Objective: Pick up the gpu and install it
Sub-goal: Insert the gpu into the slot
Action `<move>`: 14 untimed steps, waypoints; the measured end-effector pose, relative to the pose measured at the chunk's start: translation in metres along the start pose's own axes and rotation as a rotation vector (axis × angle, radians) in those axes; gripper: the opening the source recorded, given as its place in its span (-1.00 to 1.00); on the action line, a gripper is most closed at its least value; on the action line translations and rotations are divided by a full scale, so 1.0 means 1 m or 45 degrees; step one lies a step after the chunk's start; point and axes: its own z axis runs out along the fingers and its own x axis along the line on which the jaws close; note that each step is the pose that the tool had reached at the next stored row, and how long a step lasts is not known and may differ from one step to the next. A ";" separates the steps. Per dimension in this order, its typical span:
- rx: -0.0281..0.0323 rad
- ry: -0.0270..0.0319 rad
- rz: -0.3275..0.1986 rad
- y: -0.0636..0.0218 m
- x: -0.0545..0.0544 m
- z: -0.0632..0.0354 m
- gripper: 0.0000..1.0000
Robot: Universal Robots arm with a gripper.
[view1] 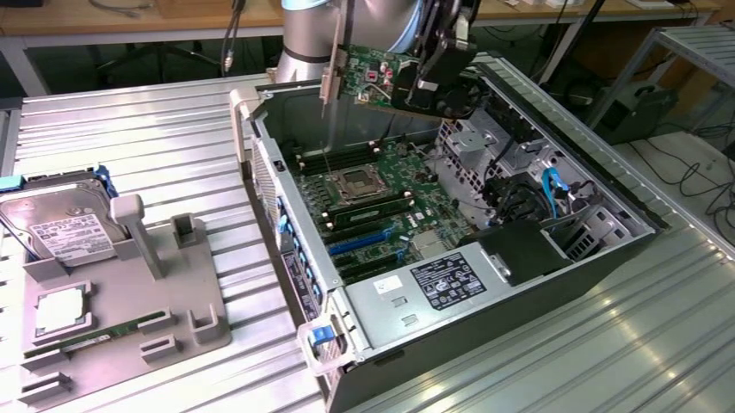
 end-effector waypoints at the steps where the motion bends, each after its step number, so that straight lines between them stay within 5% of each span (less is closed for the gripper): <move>1: -0.0003 0.0013 -0.017 0.0000 0.000 0.0000 -0.45; 14: -0.0025 0.0093 -0.132 0.0000 0.000 0.0000 -0.45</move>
